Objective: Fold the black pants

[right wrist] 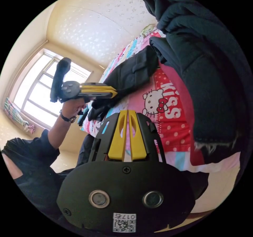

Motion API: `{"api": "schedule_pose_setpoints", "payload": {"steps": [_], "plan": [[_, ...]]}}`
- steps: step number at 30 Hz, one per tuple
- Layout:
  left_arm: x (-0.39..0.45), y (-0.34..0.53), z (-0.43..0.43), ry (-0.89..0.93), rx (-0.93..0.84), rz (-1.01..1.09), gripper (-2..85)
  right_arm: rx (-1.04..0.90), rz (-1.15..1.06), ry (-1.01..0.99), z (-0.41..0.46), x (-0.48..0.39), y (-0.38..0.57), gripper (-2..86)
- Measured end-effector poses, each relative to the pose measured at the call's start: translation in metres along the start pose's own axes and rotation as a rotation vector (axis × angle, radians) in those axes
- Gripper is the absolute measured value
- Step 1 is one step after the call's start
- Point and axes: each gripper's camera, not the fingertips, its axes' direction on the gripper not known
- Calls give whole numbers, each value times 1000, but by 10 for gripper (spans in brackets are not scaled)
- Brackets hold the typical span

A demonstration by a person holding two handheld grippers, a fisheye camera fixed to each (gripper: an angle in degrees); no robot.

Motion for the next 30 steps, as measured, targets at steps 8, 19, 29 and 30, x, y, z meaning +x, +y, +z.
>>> {"api": "schedule_pose_setpoints", "payload": {"steps": [8,19,29,30], "plan": [[-50,75,-154,-33,409,-162,-6,165,-41,-117,-11,5,4,95],[-70,126,-142,121,308,-291,9,120,-58,-86,22,3,-1,143],[12,7,-52,231,73,-87,120,199,146,-164,1,34,9,140],[16,-2,-47,209,48,-77,124,226,155,-116,-10,37,11,141]]}}
